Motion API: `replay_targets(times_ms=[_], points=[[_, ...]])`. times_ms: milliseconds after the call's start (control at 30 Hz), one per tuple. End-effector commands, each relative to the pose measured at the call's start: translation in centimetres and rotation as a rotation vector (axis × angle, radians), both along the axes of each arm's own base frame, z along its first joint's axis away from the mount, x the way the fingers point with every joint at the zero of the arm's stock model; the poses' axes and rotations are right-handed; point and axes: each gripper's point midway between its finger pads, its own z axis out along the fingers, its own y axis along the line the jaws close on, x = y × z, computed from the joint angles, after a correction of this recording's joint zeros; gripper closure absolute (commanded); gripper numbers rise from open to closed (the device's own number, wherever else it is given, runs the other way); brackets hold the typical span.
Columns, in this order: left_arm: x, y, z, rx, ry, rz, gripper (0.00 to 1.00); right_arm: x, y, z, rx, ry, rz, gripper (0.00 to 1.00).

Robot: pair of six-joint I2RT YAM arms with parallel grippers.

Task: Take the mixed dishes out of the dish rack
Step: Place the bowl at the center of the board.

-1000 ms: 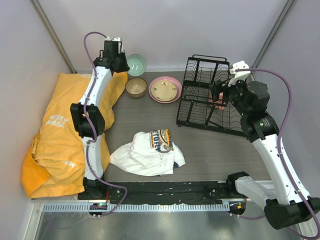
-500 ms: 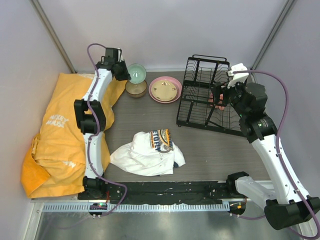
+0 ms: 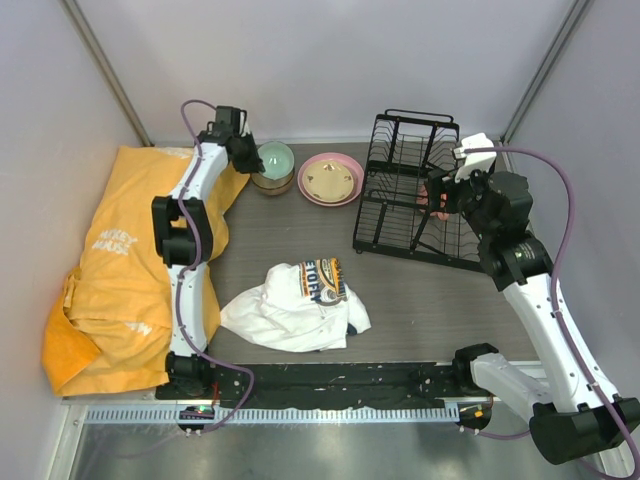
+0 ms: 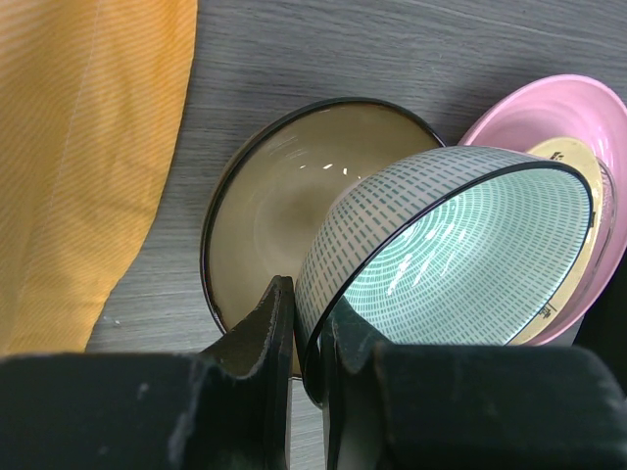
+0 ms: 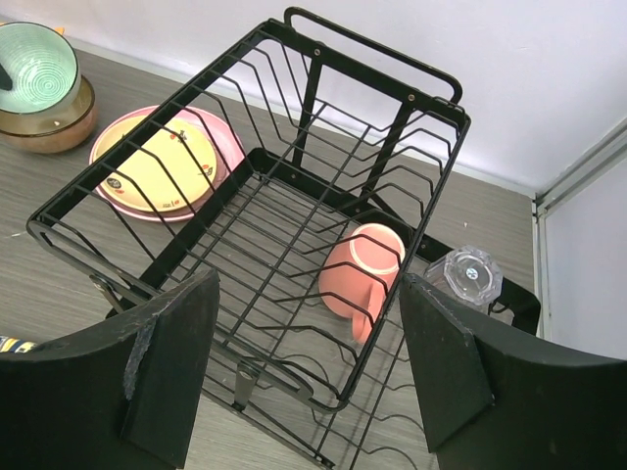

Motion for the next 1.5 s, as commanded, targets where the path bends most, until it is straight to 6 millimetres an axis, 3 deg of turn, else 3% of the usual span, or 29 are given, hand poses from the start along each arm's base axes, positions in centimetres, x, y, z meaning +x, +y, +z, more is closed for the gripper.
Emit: replay_targets(times_ms=[0, 1067, 1300, 1467], points=[[1.2, -0.4, 2.2, -0.043, -0.074, -0.002, 1.00, -0.1, -0.5, 1.7, 0.008, -0.066, -0.023, 0.21], [0.4, 0.1, -0.4, -0.011, -0.021, 0.001, 0.96, -0.2, -0.7, 0.5, 0.002, -0.068, -0.034, 0.21], [0.3, 0.1, -0.1, -0.011, -0.028, -0.002, 0.82, -0.2, -0.8, 0.4, 0.000, -0.069, -0.036, 0.21], [0.2, 0.1, -0.1, -0.007, -0.027, -0.004, 0.78, -0.3, -0.8, 0.3, 0.002, -0.068, -0.036, 0.21]])
